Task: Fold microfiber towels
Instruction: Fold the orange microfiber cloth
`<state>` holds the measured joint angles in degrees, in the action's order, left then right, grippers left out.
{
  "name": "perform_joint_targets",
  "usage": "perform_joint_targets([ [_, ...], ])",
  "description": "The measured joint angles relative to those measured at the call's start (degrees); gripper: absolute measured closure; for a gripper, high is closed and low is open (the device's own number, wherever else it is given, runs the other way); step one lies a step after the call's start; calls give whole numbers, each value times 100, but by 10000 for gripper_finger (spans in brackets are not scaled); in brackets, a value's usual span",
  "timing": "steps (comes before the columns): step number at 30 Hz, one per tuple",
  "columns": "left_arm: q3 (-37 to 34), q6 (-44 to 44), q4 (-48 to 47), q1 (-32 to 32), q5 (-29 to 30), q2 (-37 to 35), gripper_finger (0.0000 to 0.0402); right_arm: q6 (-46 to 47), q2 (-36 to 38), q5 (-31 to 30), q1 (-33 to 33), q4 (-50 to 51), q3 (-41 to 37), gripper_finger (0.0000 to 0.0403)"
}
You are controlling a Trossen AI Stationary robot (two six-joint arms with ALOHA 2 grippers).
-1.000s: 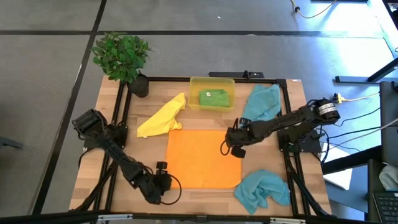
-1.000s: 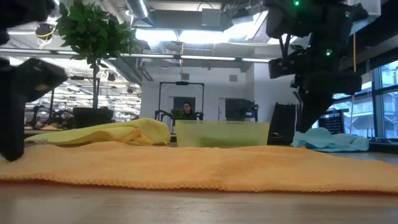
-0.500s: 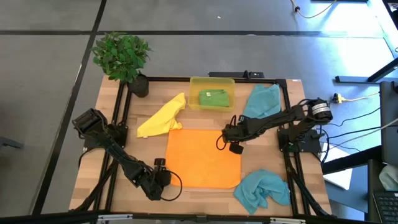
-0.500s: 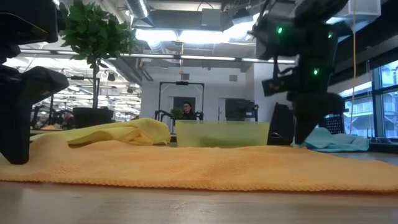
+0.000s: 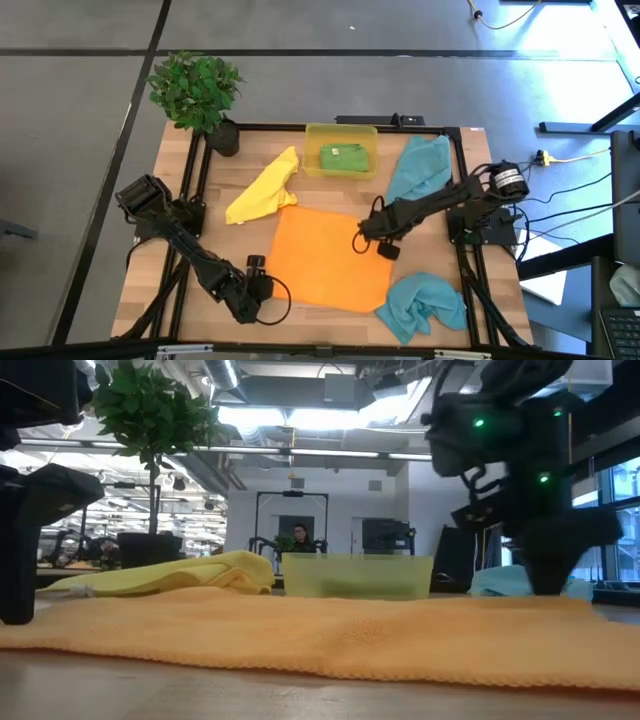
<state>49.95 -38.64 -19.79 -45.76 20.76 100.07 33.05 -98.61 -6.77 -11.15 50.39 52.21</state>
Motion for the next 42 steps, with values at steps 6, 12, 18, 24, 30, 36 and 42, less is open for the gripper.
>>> perform_joint_targets([
  [6,-44,38,-236,-36,-42,-251,221,933,12,808,-629,-63,11,396],
  [12,-28,22,-349,-92,358,-631,221,1445,5,1510,-1114,-621,39,396],
  [18,-26,16,-340,-96,779,-805,221,1321,-31,1492,-1245,-412,417,395],
  [24,-26,-21,-176,-52,881,-796,221,662,-28,626,-1014,-297,1135,395],
  [30,-13,8,209,-28,906,-689,221,-275,-18,322,-381,-718,1546,395],
  [36,-11,12,245,-5,889,-517,221,-1125,-19,406,392,-1720,1455,395],
  [42,-9,17,240,45,844,-344,221,-2007,-284,904,905,-3345,1347,395],
])
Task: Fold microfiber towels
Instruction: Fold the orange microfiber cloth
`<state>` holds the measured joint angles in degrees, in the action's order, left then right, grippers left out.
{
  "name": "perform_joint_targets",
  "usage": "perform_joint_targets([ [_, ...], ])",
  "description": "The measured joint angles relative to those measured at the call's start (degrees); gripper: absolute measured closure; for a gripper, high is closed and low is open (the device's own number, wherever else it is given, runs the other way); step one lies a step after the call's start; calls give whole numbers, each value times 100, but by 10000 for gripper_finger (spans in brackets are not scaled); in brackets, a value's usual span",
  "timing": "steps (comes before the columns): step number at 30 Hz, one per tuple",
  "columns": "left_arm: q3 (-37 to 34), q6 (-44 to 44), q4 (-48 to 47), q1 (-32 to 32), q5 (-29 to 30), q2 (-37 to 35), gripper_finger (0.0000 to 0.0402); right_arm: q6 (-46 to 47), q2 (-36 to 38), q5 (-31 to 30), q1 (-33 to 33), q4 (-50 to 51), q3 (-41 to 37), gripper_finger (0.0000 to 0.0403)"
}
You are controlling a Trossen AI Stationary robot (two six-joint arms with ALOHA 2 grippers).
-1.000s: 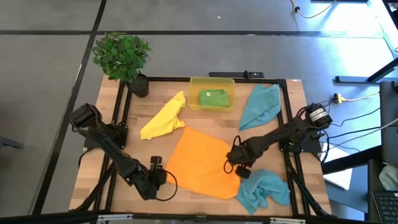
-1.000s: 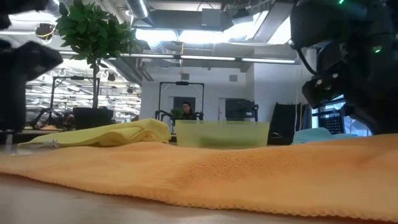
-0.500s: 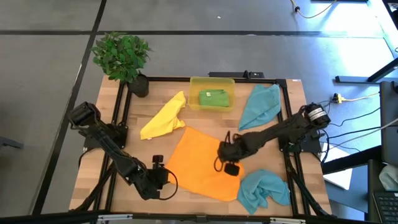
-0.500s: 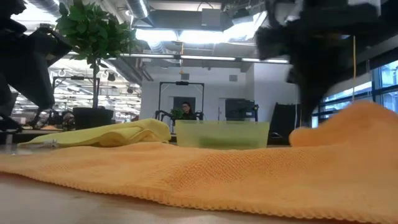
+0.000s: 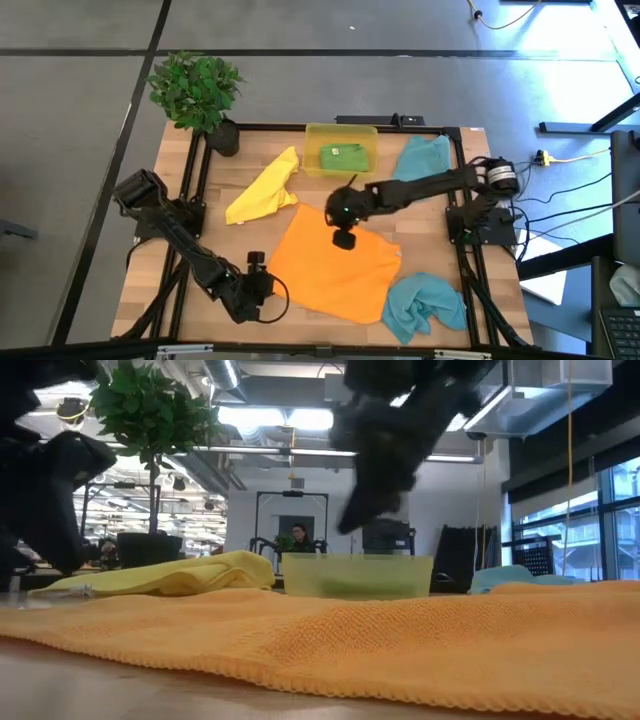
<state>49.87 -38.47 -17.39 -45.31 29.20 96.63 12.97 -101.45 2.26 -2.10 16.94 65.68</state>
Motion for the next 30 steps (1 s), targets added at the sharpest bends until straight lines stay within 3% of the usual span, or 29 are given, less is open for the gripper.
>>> perform_joint_targets([
  [4,0,-16,-1,99,1,53,221,-321,-643,623,229,-1051,183,395],
  [10,0,-34,-1,154,-7,54,221,-743,-1674,668,537,-532,1023,395],
  [20,-2,-38,-4,141,27,54,221,-900,-2305,167,738,-471,1796,395],
  [30,-2,-1,-11,143,33,54,221,-536,-2304,-1147,982,618,1828,395],
])
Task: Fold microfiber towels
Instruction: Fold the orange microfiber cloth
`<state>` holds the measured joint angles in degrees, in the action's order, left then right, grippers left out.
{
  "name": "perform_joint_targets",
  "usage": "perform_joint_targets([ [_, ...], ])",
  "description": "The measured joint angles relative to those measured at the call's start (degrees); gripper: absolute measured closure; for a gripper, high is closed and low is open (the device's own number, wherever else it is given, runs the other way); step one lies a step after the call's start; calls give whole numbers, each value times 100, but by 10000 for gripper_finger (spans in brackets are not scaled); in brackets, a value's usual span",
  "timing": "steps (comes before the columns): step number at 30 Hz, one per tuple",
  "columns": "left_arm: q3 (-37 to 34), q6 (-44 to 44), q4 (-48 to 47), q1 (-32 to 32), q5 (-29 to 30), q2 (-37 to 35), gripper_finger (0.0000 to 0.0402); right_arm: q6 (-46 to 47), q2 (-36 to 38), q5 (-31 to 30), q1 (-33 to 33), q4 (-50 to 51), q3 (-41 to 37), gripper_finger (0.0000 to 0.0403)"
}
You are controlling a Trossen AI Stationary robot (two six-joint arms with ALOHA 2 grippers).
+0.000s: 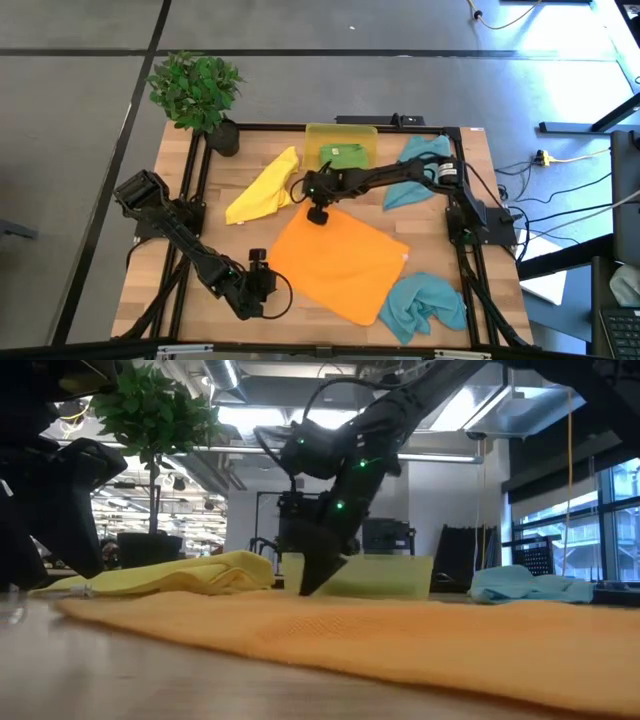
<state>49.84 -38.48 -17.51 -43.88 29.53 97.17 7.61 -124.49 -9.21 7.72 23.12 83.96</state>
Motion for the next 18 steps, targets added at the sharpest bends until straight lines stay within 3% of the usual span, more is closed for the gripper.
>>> perform_joint_targets([
  [6,-2,0,-1,0,3,0,221,727,2,-865,205,758,0,395],
  [12,-2,2,1,0,3,0,221,1485,-7,-1559,448,2195,-9,395],
  [16,-2,7,9,-1,87,0,221,1623,135,-1590,497,2755,-39,395],
  [18,-2,10,29,0,185,-1,221,1571,326,-1258,441,2837,-76,395],
])
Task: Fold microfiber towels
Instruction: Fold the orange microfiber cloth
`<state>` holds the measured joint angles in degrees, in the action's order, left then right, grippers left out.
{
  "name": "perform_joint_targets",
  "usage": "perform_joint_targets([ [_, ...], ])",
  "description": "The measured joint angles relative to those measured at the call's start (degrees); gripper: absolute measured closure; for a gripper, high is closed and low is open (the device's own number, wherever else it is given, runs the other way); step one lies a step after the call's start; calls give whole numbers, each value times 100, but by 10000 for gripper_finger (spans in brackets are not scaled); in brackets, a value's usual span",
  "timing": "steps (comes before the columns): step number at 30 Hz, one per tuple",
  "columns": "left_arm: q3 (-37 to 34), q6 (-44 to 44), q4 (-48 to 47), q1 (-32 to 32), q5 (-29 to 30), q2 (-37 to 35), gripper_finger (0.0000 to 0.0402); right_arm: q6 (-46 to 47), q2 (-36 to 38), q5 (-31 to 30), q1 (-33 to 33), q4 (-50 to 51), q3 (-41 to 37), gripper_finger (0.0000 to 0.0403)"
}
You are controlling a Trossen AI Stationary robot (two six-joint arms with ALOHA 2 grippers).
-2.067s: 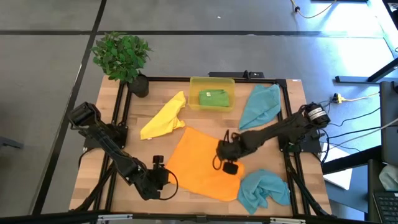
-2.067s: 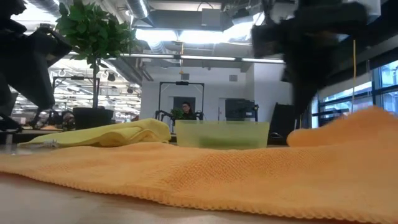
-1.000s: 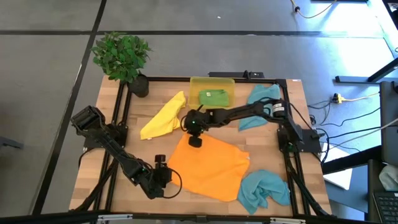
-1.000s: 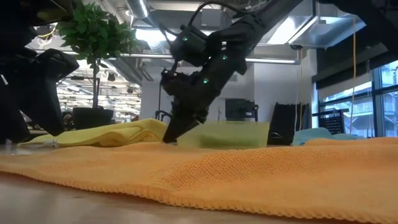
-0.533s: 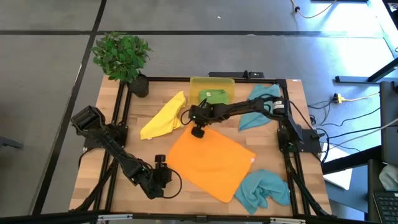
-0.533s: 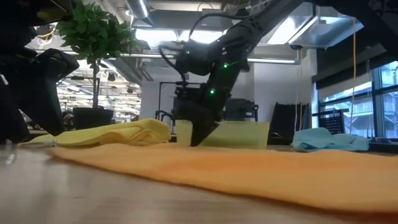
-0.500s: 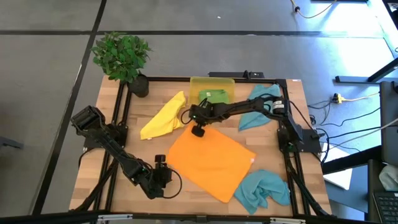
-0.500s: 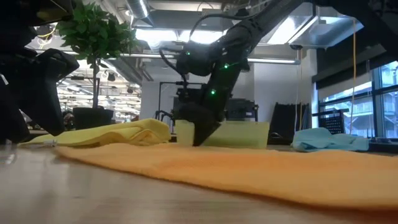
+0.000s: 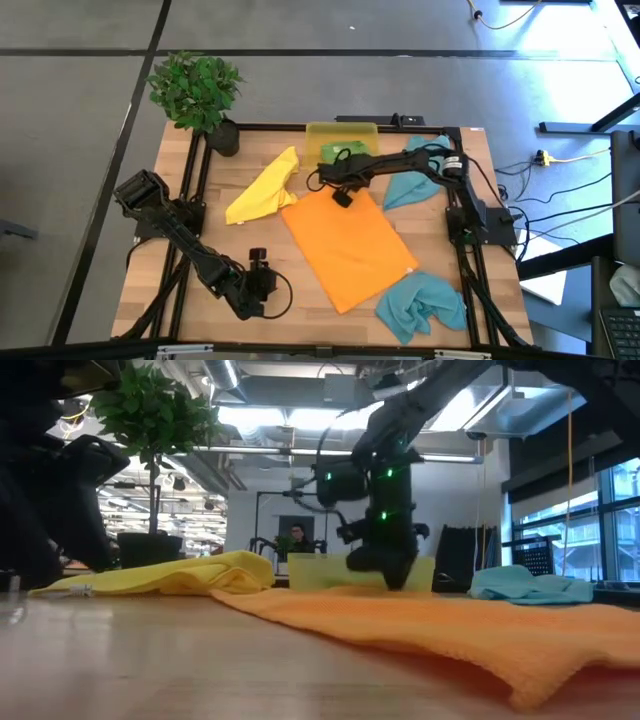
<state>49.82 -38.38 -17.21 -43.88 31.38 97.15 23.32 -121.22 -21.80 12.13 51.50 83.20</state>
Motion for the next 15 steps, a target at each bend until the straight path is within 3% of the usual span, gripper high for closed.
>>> perform_joint_targets([
  [5,-2,149,162,4,108,-1,221,-417,806,510,-381,-86,26,395],
  [15,-4,278,385,11,115,-3,221,-585,1904,938,-1412,879,-134,395],
])
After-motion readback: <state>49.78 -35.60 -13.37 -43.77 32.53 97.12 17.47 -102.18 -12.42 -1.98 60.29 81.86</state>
